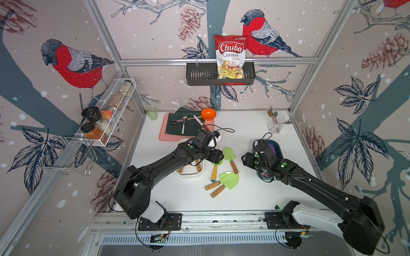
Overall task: Sort the small shovels by color and place them into the storage box
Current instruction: Pick up the shovel from the center of the board.
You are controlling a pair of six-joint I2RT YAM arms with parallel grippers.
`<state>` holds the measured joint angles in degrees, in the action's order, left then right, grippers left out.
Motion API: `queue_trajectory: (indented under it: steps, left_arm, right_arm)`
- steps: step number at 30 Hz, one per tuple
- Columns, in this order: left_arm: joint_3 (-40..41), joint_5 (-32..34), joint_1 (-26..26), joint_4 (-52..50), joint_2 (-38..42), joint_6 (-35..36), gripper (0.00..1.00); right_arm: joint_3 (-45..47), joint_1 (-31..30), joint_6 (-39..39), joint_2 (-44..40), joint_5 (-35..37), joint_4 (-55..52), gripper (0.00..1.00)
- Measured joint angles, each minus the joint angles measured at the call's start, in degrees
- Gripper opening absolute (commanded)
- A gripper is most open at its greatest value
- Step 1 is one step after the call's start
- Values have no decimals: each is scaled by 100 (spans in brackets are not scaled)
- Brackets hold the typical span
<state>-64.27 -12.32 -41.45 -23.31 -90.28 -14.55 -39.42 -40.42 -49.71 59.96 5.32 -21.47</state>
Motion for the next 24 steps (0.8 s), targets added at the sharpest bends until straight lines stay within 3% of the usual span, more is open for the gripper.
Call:
queue_trajectory:
  steps: [5,12,18,24]
  left_arm:
    - [-319,678,-372,-483,-726,-363,56]
    - [-415,1292,-472,-763,-1368,-647,43]
    - [-437,1558,-529,-822,-1775,-697,39]
    - [-568,1694,-568,-763,-2028,-758,14]
  right_arm:
    - [352,9,-157,-402,48,22,59]
    - [697,7,-295,-660,63,155,59]
    - [911,9,-308,-688,59,289,58]
    - [1014,20,-306,-686,26,450,58]
